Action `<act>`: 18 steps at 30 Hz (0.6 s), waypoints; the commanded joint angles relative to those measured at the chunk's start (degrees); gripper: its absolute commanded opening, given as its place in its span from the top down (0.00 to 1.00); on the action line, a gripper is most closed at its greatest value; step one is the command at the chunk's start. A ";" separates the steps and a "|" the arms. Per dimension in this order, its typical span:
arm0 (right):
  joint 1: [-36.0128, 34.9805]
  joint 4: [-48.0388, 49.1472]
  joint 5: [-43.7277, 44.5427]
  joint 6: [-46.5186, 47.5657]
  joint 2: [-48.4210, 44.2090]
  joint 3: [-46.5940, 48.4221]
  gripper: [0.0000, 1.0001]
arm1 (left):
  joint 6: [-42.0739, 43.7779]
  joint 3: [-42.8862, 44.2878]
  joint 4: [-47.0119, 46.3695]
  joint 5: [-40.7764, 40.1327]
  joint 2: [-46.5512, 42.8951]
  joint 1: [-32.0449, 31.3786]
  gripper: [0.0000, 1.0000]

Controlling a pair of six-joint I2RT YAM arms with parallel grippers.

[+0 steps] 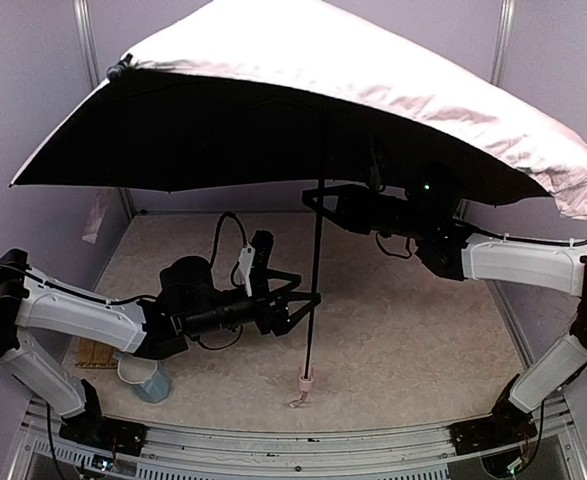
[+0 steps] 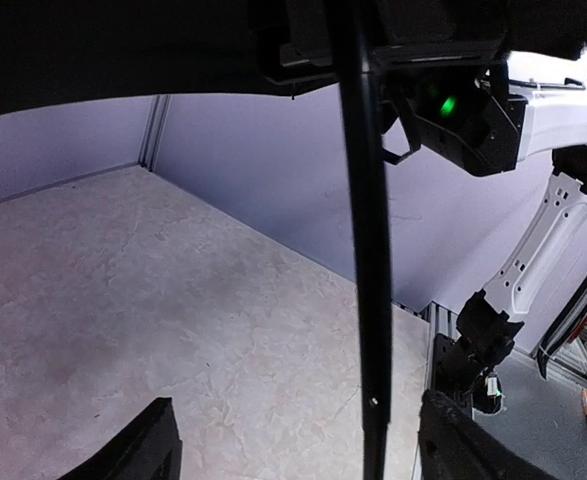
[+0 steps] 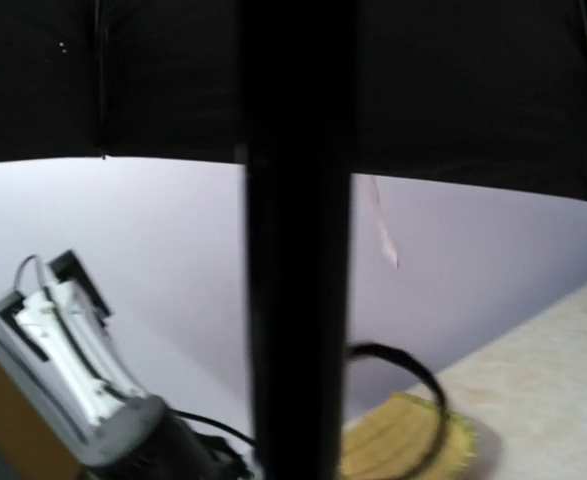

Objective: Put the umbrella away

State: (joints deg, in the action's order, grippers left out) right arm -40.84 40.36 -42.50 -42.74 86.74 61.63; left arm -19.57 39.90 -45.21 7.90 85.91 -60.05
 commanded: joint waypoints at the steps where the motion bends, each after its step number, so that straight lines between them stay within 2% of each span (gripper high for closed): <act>1: -2.47 8.18 -0.53 -2.02 1.17 4.08 1.00 | -1.26 -0.07 -6.48 -0.91 1.86 0.29 0.27; 4: -3.38 8.57 -0.65 -2.44 1.80 5.02 1.00 | -3.81 -0.43 -8.37 0.56 3.56 0.28 0.42; 7: -3.71 9.64 -1.04 -2.93 1.98 5.11 1.00 | -6.16 -0.44 -9.06 0.92 5.08 0.29 0.68; 11: -3.72 8.81 -0.77 -2.48 1.61 4.79 1.00 | -9.33 -0.50 -11.15 4.37 6.25 0.00 0.95; 12: -3.70 8.53 -0.62 -2.23 1.51 4.78 1.00 | -10.18 -0.57 -11.80 4.75 6.50 -0.10 1.00; 14: -3.65 8.15 0.01 -1.77 1.35 4.55 1.00 | -12.09 -0.74 -13.34 5.29 7.24 -0.37 1.00; 15: -3.59 8.19 0.85 -1.64 1.16 4.32 0.87 | -13.22 -0.85 -14.30 5.59 7.52 -0.44 1.00; 17: -3.18 9.09 4.30 -1.55 0.57 3.25 0.52 | -15.03 -1.55 -17.43 5.56 7.77 -0.71 1.00; 18: -2.71 10.02 6.02 -1.52 0.21 2.70 0.40 | -15.56 -1.91 -18.80 5.22 7.86 -0.88 1.00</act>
State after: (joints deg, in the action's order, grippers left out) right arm -43.66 44.64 -41.34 -44.10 89.21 63.92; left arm -30.26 39.62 -58.50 13.28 92.42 -60.53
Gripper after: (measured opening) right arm 0.361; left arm 0.050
